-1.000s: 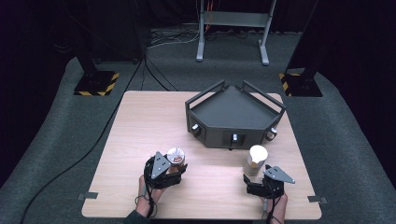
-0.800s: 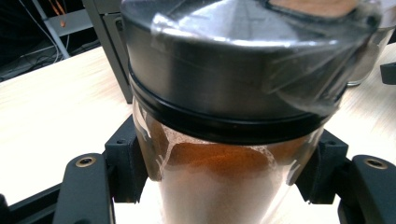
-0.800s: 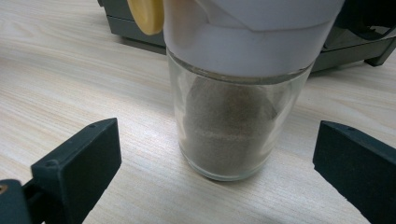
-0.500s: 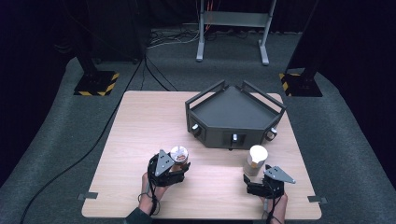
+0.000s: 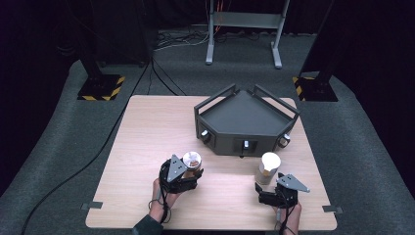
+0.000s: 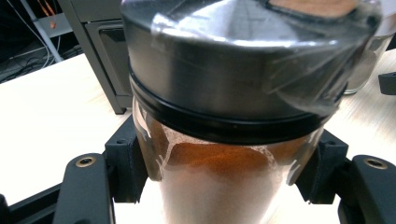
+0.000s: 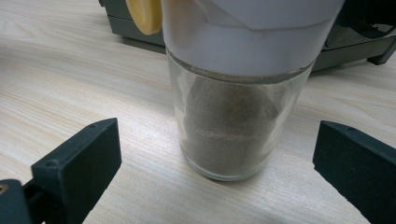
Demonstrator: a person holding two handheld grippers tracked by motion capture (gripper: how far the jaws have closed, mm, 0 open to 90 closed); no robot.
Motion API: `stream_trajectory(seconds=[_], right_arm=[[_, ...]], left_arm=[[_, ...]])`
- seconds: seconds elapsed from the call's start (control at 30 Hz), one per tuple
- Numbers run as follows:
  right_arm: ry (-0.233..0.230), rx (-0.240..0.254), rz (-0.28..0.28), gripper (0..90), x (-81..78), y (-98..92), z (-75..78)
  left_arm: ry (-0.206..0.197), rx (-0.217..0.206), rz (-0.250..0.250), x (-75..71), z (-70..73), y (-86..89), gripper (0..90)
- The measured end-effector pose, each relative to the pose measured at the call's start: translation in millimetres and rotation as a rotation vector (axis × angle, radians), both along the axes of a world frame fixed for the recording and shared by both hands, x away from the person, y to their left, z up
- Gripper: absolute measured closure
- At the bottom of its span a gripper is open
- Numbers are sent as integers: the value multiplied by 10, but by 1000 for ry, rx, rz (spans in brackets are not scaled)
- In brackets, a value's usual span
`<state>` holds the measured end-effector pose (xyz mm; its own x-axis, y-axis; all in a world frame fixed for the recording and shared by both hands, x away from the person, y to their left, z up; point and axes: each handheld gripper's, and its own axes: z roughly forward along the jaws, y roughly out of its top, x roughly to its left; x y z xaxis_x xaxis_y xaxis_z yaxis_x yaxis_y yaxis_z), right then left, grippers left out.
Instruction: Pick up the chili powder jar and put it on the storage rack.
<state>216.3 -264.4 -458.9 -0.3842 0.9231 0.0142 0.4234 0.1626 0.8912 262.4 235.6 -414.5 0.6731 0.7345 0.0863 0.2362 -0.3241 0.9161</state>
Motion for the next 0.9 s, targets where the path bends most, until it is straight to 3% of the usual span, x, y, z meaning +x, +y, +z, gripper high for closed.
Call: stream_trajectory(seconds=[0.9], right_arm=[[-2, 1, 1, 0, -3, -2, -3]], left_arm=[[-7, 11, -39, 161, 77, -160, 314]])
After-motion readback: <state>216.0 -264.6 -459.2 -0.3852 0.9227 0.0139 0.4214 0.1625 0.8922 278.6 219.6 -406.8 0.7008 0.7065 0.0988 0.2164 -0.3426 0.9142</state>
